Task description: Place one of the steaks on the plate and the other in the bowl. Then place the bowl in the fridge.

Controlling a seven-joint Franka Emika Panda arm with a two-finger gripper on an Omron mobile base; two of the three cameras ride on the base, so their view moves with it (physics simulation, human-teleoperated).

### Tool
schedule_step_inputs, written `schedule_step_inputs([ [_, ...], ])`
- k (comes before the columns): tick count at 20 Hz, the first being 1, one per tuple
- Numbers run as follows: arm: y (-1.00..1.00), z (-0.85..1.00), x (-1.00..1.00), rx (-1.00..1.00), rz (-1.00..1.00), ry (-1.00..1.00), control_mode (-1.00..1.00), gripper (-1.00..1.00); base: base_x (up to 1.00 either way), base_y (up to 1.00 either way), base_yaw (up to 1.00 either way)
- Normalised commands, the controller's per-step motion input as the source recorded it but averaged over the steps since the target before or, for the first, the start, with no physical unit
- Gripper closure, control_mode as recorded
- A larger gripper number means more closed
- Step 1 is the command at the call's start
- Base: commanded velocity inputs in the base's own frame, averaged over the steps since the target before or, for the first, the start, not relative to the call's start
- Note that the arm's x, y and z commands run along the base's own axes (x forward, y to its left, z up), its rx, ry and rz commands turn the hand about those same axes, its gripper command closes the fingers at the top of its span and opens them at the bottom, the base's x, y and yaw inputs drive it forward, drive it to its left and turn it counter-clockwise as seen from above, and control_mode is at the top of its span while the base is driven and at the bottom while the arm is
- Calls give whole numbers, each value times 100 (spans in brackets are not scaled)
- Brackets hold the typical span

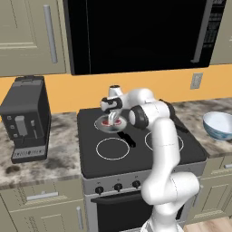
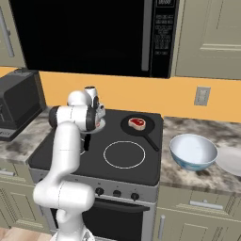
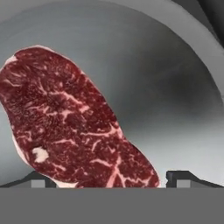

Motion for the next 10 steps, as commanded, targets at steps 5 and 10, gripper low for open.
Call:
schedule_step_inputs([
  [5,0,-98,-2,-3,2,18,-100,100,0,0,0],
  [10,0,-45,-21,-6,1,-6,-100,100,0,0,0],
])
